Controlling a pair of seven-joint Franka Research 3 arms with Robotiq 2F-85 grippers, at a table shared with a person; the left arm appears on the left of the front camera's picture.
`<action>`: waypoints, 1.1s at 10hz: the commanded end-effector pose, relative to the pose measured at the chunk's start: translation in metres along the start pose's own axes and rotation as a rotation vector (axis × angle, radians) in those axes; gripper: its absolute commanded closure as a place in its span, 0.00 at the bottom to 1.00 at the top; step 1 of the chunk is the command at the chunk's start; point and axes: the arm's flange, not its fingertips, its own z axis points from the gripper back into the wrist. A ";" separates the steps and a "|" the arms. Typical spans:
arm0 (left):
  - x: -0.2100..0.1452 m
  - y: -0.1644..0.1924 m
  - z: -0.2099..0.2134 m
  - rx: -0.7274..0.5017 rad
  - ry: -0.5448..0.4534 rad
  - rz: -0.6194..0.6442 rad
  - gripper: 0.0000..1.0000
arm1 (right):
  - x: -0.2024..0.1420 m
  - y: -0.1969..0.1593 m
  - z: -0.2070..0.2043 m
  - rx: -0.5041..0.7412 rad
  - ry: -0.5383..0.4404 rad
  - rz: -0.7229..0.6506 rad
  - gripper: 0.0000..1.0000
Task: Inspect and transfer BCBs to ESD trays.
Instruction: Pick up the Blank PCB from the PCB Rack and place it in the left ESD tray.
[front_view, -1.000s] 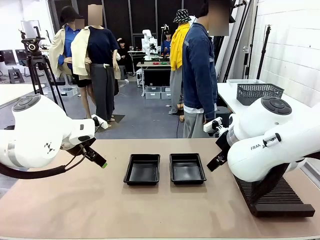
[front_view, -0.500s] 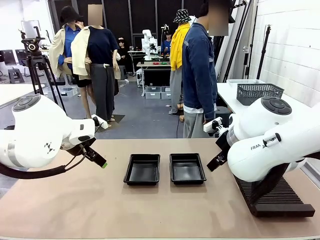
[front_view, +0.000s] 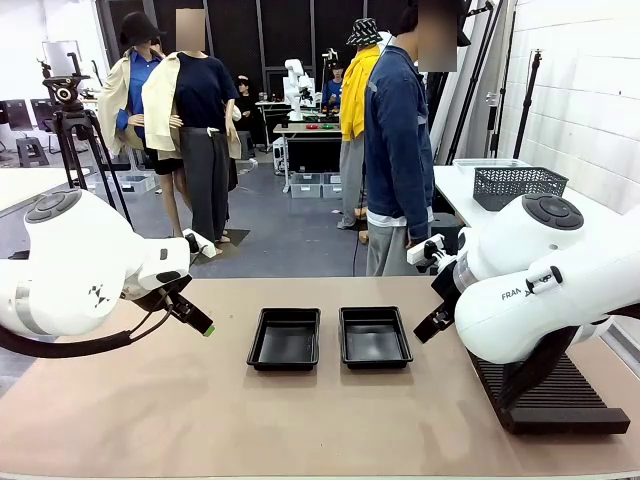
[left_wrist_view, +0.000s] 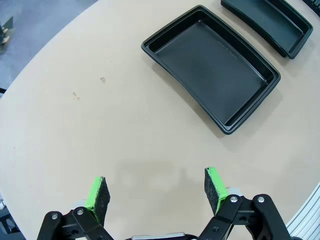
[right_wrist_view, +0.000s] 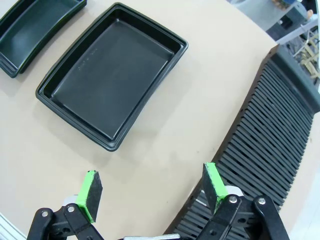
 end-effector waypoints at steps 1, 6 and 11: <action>0.001 -0.001 0.002 -0.003 0.002 0.000 0.00 | 0.000 0.000 0.000 0.000 0.000 0.000 0.00; 0.001 -0.001 0.002 -0.003 0.002 0.000 0.00 | 0.000 0.000 0.000 0.000 0.000 0.000 0.00; 0.014 0.057 0.051 -0.156 -0.037 0.062 0.00 | 0.043 -0.044 0.050 0.137 0.021 -0.130 0.00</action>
